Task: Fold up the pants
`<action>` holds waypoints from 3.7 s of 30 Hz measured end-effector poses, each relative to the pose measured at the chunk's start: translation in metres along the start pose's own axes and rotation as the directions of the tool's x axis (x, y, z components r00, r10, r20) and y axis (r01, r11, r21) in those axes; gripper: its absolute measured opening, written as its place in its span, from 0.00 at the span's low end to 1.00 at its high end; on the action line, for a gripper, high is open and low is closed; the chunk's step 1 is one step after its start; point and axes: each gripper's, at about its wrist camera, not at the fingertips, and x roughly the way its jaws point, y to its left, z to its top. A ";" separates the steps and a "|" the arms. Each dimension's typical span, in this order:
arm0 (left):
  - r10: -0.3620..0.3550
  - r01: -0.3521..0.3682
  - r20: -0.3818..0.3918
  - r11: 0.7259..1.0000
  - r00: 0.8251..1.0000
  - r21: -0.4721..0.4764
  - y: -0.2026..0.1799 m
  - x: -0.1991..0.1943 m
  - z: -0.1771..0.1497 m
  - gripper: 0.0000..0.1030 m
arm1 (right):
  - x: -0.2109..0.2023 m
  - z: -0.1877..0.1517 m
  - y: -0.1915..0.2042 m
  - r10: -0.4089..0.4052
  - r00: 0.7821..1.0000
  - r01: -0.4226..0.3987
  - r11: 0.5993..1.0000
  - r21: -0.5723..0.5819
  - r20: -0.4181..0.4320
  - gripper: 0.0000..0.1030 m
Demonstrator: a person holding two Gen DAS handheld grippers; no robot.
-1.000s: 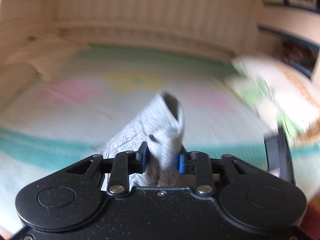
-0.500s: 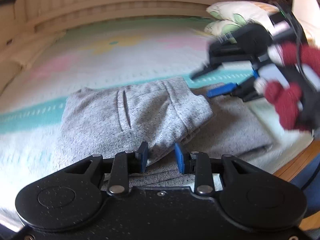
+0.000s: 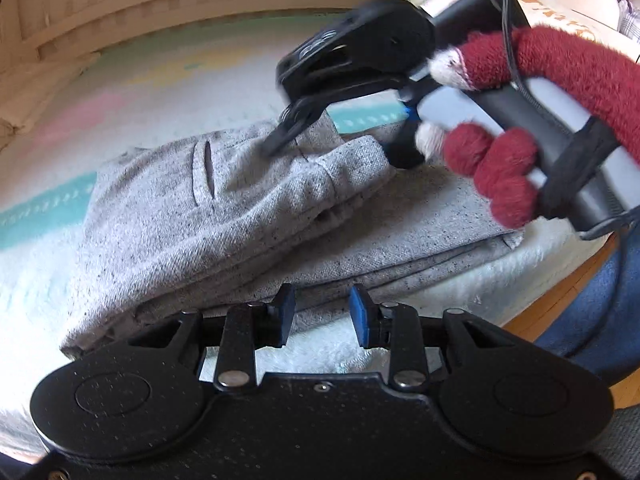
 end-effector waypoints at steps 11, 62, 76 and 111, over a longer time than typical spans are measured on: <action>0.090 -0.102 0.135 0.991 0.987 0.090 -0.016 -0.008 0.014 0.40 | -0.055 0.014 0.042 0.255 0.955 -0.237 0.963 -0.130 0.150 0.13; 0.002 -0.037 -0.209 0.985 0.978 -0.167 0.076 0.036 0.058 0.59 | -0.045 -0.023 -0.057 -0.373 0.928 0.373 0.928 0.016 -0.004 0.36; -0.052 -0.013 -0.237 0.964 0.970 -0.266 0.141 0.066 0.115 0.65 | -0.053 -0.019 -0.099 -0.283 0.955 0.244 0.919 0.309 0.090 0.62; -0.076 0.061 -0.033 0.943 0.997 -0.328 0.159 0.013 0.099 0.17 | -0.066 0.004 0.012 -0.192 0.948 0.233 0.963 -0.138 0.255 0.23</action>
